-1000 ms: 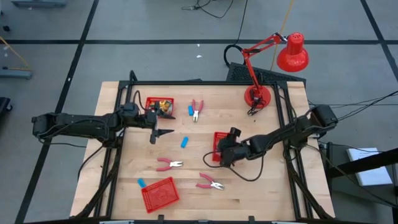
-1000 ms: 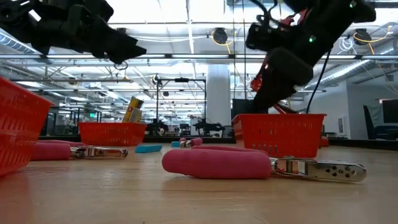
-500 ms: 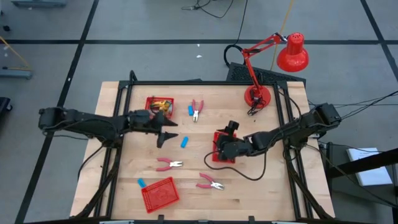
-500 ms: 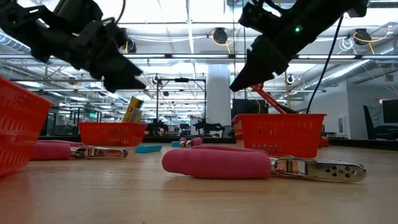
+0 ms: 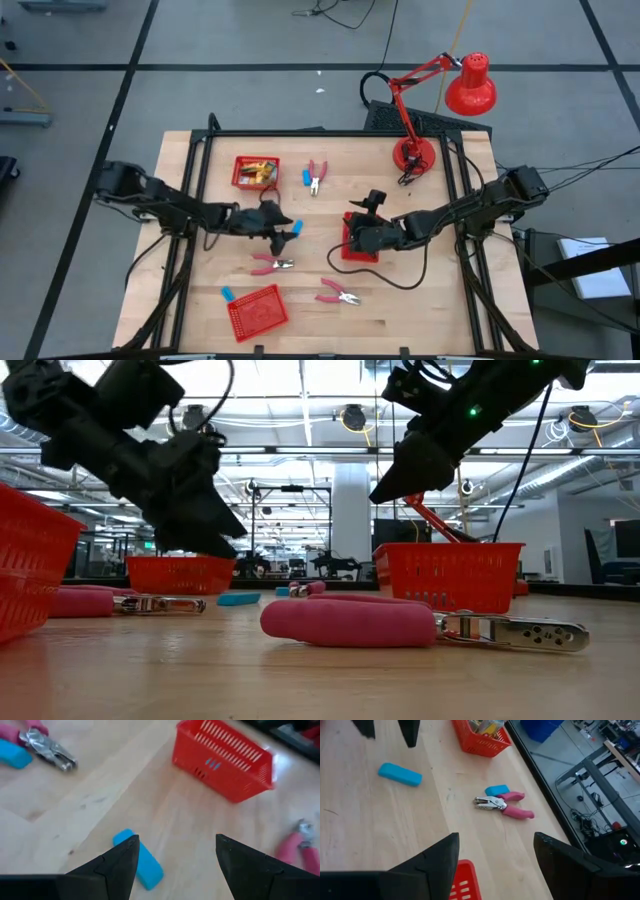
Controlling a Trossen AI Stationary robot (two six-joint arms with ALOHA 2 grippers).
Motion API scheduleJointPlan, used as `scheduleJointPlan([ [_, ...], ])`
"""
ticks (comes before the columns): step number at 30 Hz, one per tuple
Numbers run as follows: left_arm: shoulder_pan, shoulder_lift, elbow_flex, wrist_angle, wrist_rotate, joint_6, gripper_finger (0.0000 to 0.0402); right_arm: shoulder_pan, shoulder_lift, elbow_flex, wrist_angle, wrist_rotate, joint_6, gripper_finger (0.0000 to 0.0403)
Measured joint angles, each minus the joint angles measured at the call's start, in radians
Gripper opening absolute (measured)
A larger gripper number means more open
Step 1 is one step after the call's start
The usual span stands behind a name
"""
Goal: Pick & Place School Supplies
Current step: Put the blue eraser into the middle red basket
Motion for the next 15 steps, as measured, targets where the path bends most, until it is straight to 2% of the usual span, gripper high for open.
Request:
scheduleJointPlan([
  [8, 0.01, 0.126, 0.244, -0.456, -0.066, -0.037, 0.0267, 0.004, 0.0, 0.0, 0.0, -0.002, -0.016, 0.0249],
  [11, 0.025, 0.168, 0.308, -0.552, -0.065, -0.032, 0.0267, 0.013, 0.0, 0.0, 0.0, -0.002, -0.03, 0.0249],
  [15, 0.048, 0.231, 0.356, -0.566, -0.007, -0.019, 0.0267, 0.025, 0.0, 0.0, 0.0, -0.003, -0.032, 0.0249],
])
